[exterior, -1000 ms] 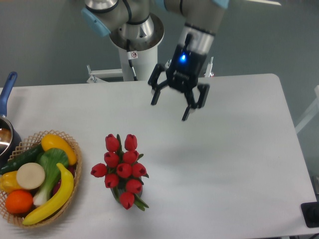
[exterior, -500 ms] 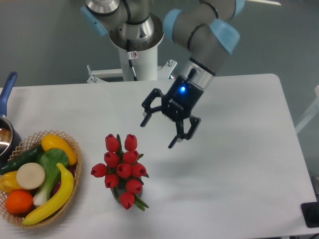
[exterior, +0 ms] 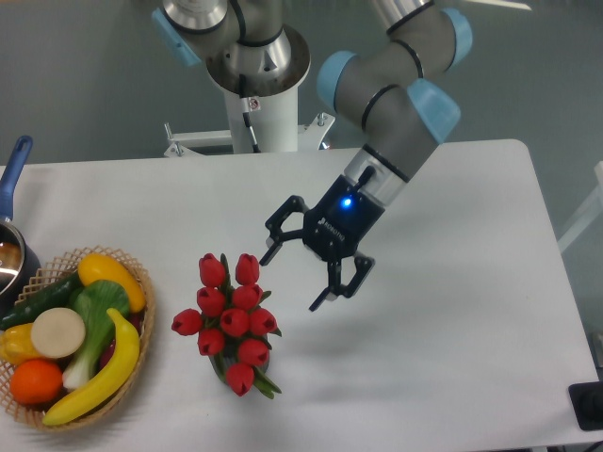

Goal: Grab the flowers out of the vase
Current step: 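Position the open gripper around the tulip stems above the vase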

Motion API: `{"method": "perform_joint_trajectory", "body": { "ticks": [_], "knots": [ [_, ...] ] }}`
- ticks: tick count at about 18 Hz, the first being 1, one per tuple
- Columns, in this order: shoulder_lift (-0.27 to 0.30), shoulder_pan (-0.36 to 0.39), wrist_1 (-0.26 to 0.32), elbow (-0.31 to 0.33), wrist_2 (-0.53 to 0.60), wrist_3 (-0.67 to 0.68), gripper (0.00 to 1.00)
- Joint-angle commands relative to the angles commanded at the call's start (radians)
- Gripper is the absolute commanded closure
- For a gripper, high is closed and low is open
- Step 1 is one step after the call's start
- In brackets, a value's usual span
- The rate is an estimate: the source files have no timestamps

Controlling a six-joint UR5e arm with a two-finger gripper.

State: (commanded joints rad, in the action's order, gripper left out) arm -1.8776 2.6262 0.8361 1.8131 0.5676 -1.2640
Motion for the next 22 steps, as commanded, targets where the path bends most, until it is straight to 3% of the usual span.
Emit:
{"method": "perform_joint_trajectory", "body": {
  "ticks": [7, 22],
  "knots": [
    [-0.051, -0.046, -0.043, -0.043, 0.002, 0.002, 0.00],
    [-0.046, -0.090, -0.048, -0.025, 0.035, -0.031, 0.00]
  ]
}}
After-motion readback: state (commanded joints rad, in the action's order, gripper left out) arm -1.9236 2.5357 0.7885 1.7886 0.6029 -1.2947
